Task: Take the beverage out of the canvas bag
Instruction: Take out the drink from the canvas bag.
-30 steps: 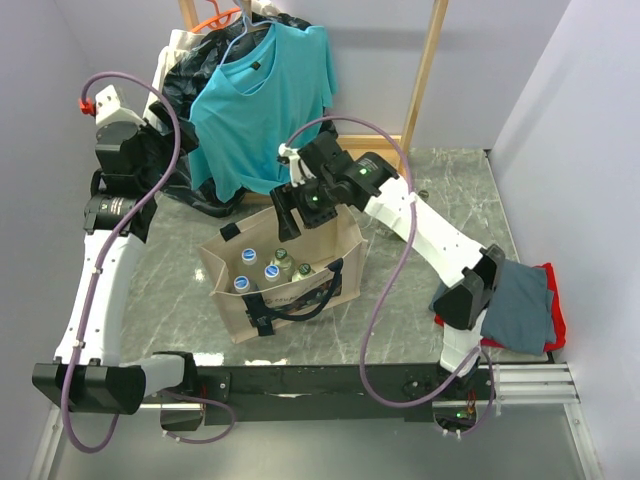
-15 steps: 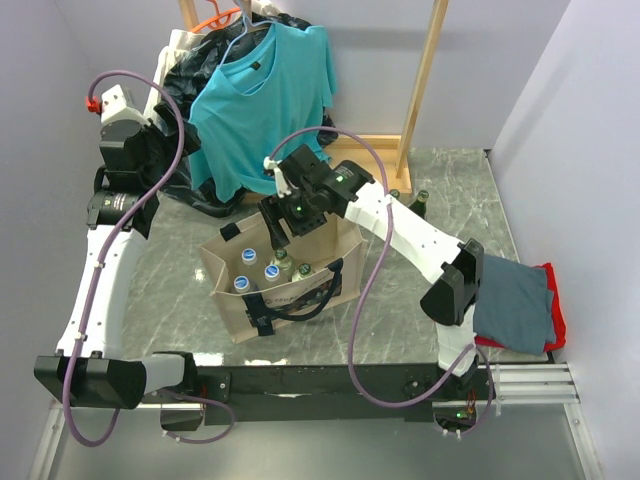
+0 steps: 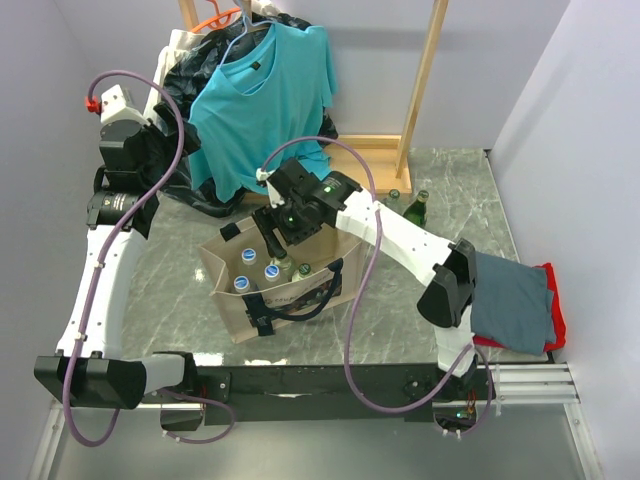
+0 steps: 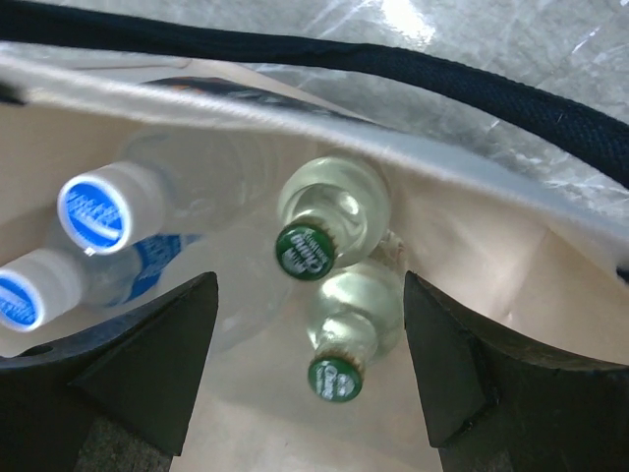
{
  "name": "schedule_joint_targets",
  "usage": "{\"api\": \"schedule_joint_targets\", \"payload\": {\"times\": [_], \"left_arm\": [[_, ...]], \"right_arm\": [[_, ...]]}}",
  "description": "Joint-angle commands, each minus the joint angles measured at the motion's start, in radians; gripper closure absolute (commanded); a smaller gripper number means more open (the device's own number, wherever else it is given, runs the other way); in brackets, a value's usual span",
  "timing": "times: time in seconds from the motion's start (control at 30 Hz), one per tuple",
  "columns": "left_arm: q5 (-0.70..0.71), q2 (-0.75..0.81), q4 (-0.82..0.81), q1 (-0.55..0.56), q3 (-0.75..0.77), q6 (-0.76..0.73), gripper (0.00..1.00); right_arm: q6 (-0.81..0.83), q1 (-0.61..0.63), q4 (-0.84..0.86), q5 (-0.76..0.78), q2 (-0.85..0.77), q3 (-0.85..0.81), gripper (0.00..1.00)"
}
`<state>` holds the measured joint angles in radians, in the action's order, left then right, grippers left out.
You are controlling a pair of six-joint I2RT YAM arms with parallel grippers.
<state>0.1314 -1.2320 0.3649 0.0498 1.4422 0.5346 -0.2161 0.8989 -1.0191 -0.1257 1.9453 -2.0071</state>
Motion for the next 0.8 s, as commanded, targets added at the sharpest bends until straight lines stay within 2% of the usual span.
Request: {"api": "schedule_joint_targets", "payload": {"times": [0.0, 0.77], "left_arm": [[-0.001, 0.023, -0.02, -0.005, 0.007, -0.012, 0.04], [0.017, 0.02, 0.006, -0.005, 0.009, -0.015, 0.04]], "right_arm": [[-0.006, 0.009, 0.053, 0.028, 0.02, 0.022, 0.18], [-0.006, 0.064, 0.042, 0.09, 0.055, 0.039, 0.34]]}}
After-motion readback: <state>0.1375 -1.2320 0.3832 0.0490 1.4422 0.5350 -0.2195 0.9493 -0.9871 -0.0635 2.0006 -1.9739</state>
